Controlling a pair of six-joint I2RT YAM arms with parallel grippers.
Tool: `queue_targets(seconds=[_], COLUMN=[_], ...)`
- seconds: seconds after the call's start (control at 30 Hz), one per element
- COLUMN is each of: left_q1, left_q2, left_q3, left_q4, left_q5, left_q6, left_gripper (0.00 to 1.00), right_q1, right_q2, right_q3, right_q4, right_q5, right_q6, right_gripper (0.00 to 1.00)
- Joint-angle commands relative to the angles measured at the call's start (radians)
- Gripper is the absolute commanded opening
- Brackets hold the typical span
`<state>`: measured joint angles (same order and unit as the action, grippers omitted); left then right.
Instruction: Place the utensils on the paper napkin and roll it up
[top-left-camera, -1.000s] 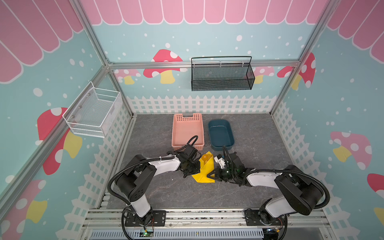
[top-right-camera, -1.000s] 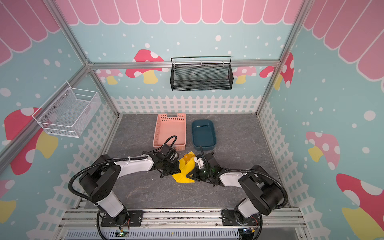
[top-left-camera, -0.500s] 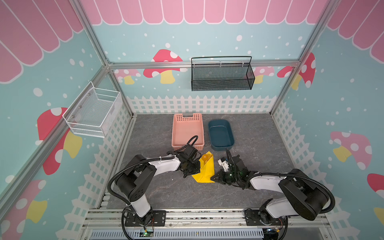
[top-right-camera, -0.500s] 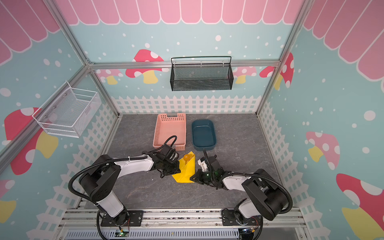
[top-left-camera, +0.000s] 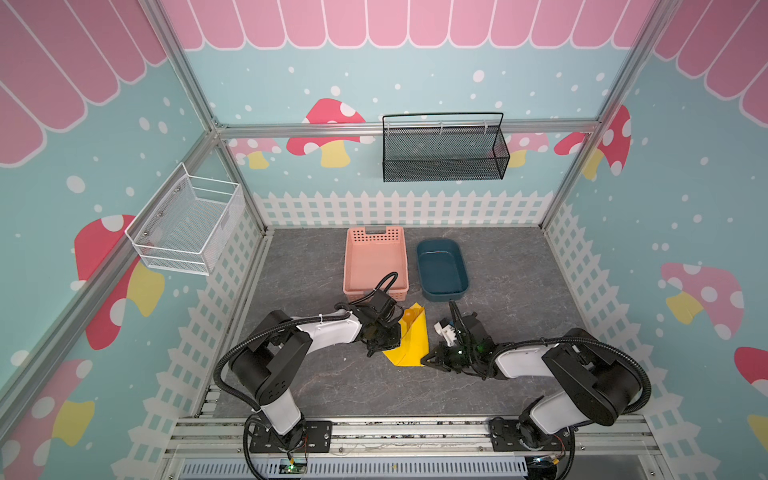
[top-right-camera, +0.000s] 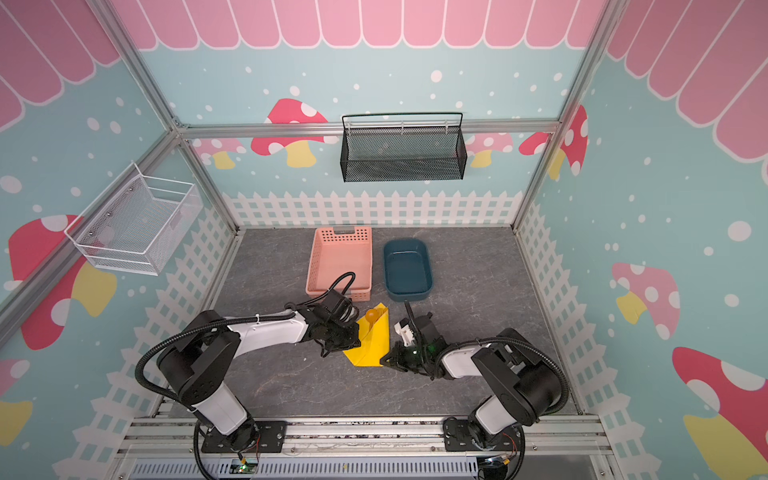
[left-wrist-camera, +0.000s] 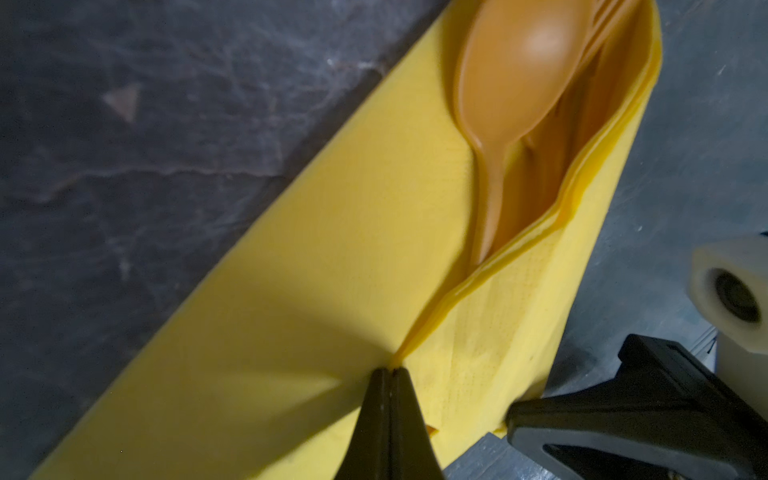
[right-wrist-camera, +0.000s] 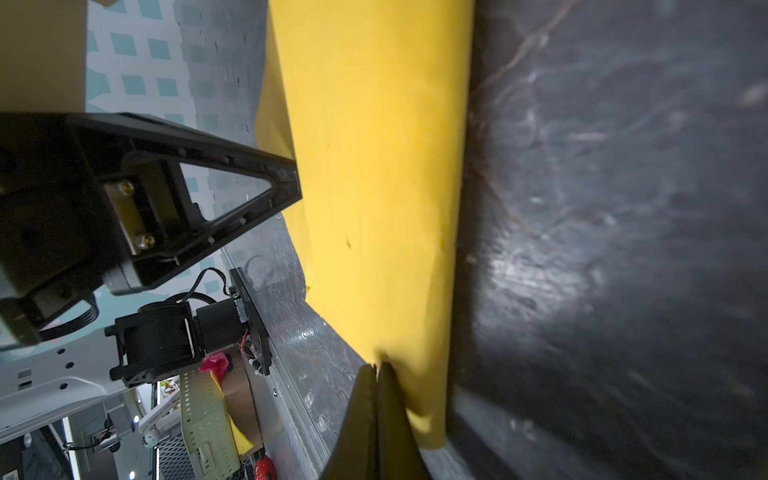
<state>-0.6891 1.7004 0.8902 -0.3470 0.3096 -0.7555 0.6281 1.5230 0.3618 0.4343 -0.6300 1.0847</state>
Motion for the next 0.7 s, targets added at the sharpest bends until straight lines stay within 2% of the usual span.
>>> queue_targets(seconds=[0.0, 0.27, 0.67], left_q1=[-0.011, -0.04, -0.092], left_q2=[-0.046, -0.068, 0.022], left_q3=[0.042, 0.092, 0.124], left_q4=[-0.045, -0.063, -0.048], left_q5=[-0.032, -0.029, -0.023], left_q6=[0.004, -0.01, -0.013], left_gripper=[0.0, 0.0, 0.0], right_q1=[-0.007, -0.013, -0.015], right_q2=[0.009, 0.008, 0.003], right_q3=[-0.019, -0.022, -0.023], right_q4=[-0.007, -0.008, -0.007], right_q5=[0.004, 0.004, 0.004], right_q6=[-0.003, -0.002, 0.0], right_gripper=[0.0, 0.0, 0.0])
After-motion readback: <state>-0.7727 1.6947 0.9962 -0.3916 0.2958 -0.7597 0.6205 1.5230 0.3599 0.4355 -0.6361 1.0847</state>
